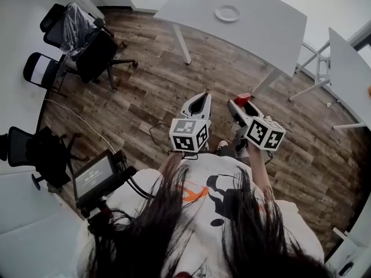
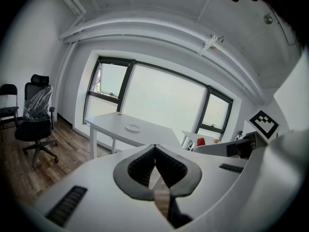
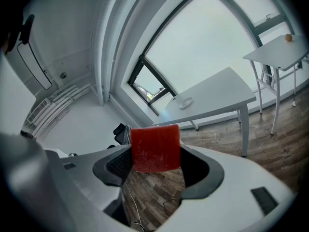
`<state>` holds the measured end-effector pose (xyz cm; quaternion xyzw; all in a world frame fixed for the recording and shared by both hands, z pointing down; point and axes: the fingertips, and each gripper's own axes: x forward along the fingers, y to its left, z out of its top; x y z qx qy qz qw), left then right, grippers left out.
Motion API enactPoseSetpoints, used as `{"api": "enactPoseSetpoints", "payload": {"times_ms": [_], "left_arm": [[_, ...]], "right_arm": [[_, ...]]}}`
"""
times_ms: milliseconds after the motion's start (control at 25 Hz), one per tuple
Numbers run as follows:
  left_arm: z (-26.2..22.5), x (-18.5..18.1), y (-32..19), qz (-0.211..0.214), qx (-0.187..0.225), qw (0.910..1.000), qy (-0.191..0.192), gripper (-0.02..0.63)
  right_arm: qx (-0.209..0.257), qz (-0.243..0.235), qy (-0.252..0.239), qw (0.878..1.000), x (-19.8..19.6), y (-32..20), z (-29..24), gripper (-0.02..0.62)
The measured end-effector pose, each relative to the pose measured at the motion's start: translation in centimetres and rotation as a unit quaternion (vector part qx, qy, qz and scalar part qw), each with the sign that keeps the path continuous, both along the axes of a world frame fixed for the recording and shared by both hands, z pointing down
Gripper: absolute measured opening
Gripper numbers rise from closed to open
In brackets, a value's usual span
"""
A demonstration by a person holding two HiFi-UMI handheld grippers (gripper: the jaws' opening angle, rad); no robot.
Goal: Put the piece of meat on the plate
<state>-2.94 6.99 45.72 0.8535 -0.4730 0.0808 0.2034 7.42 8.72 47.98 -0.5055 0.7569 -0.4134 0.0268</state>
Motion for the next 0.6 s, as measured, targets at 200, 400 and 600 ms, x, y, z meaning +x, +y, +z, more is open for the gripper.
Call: {"api": "enactPoseSetpoints", "payload": {"times_ms": [200,400,600], "left_arm": [[-0.1,0.1,0.0,0.0,-0.002,1.0,0.0,0.006],[-0.5,0.2,-0.4,-0.002,0.002,1.0,0.001,0.006],[-1.6,0.6,-1.2,-0.009,0.01,0.9999,0.006,0.006]], "right_arm": [[-0.002,-0.002,0.001,1.0,0.0,0.0,0.0,0.303],[0.0,-0.004,0.007,1.0,0.2,-0.2,-0.3,0.304],[0.005,-0.017,0.016,1.0,0.2,-0.6,-1.2,0.304]]}}
